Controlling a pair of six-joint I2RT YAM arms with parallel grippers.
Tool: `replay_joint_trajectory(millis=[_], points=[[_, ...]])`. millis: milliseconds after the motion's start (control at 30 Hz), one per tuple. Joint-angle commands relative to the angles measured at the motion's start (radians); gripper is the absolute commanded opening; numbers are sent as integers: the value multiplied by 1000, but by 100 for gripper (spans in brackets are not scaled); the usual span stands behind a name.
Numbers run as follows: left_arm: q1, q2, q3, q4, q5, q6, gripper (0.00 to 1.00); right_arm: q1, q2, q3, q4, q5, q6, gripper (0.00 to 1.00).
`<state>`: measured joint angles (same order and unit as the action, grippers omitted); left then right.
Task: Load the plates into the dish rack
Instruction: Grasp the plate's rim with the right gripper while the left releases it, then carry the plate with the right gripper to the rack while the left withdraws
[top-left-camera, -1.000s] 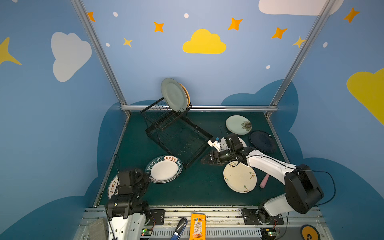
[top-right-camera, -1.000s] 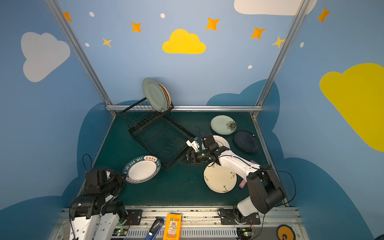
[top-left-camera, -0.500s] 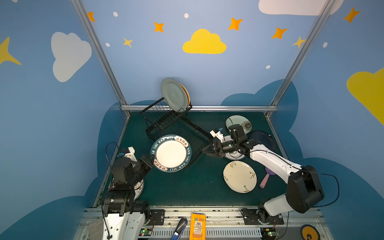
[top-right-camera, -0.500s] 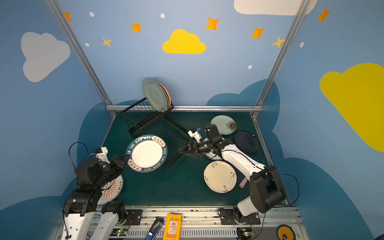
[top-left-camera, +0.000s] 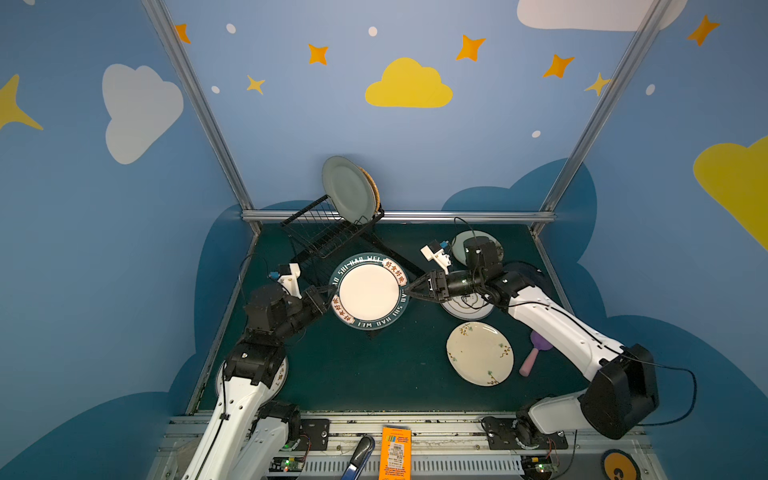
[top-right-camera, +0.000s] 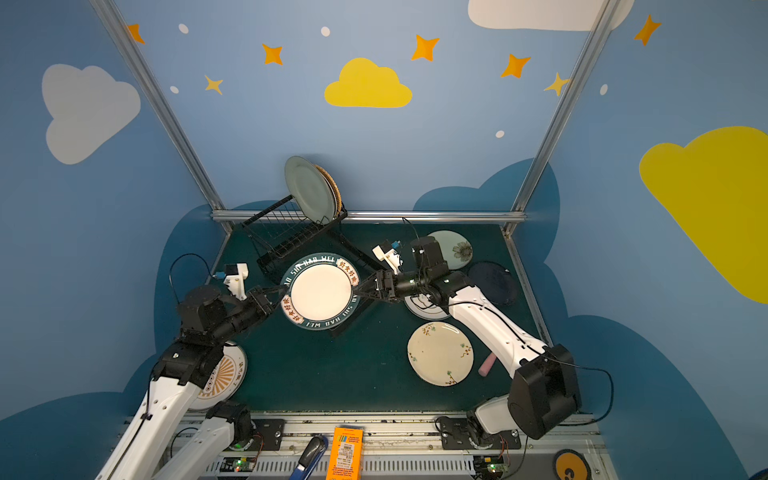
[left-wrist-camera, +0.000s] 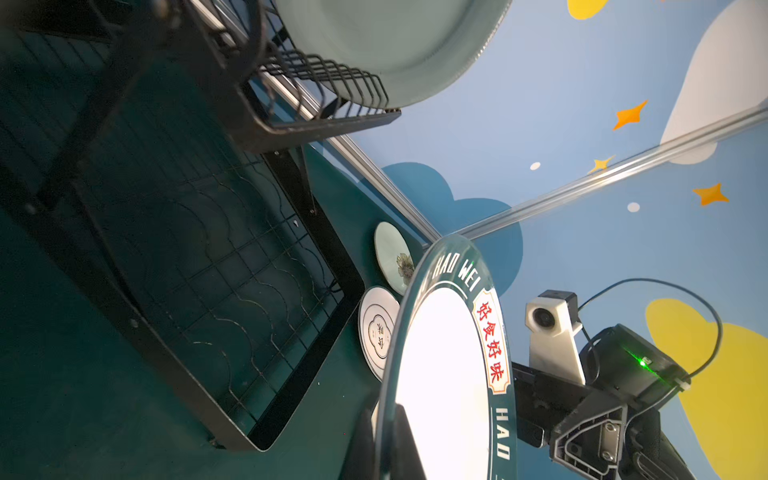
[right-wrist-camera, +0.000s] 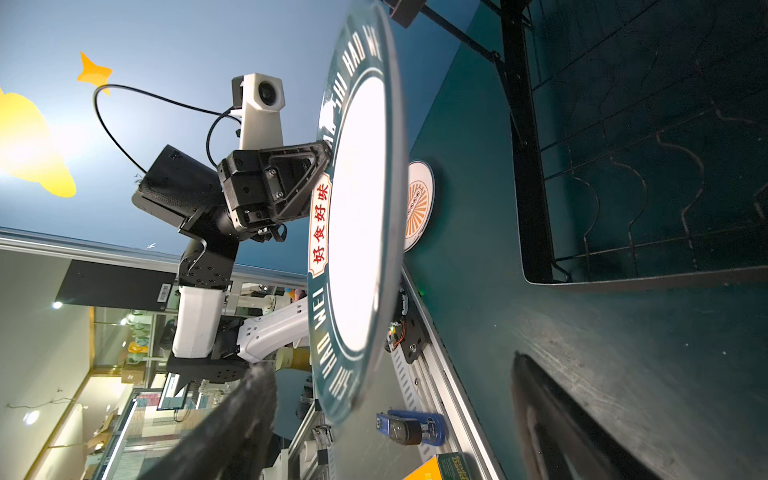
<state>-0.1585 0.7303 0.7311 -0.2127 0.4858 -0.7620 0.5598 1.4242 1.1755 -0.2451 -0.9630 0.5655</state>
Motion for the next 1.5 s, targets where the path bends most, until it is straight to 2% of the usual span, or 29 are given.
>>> replay_joint_trajectory(millis=[0, 233, 500, 600, 733, 767, 800, 833, 967, 1000, 1167, 1300, 1467], points=[[-25, 13, 37, 143, 16, 13, 4, 12, 11, 50, -20, 30, -23, 78], [-36, 67, 33, 185, 32, 29, 4, 40, 48, 89, -55, 62, -26, 44], [-36, 108, 20, 186, 29, 110, 4, 61, 54, 96, -48, 114, 25, 15], [-36, 120, 8, 200, 29, 127, 4, 67, 58, 93, -32, 132, 53, 1], [-36, 120, 10, 170, -4, 160, 5, 71, 62, 96, -8, 149, 84, 0], [-36, 118, 14, 145, -34, 167, 22, 71, 59, 96, -1, 158, 87, 0], [-36, 114, 20, 116, -59, 176, 46, 71, 54, 96, 7, 168, 87, 0], [-35, 110, 31, 84, -77, 187, 61, 70, 48, 100, 9, 179, 85, 0], [-32, 65, 68, -34, -139, 234, 97, 69, 6, 129, 8, 272, 41, 0], [-29, 50, 78, -67, -166, 237, 100, 70, -3, 133, 17, 294, 30, 0], [12, -49, 148, -272, -227, 269, 100, 69, -49, 145, 74, 451, 17, 0], [30, -145, 159, -394, -229, 325, 100, 70, -27, 254, 8, 525, -57, 0], [30, -225, 98, -451, -225, 336, 100, 72, 29, 401, -24, 613, -120, 0]])
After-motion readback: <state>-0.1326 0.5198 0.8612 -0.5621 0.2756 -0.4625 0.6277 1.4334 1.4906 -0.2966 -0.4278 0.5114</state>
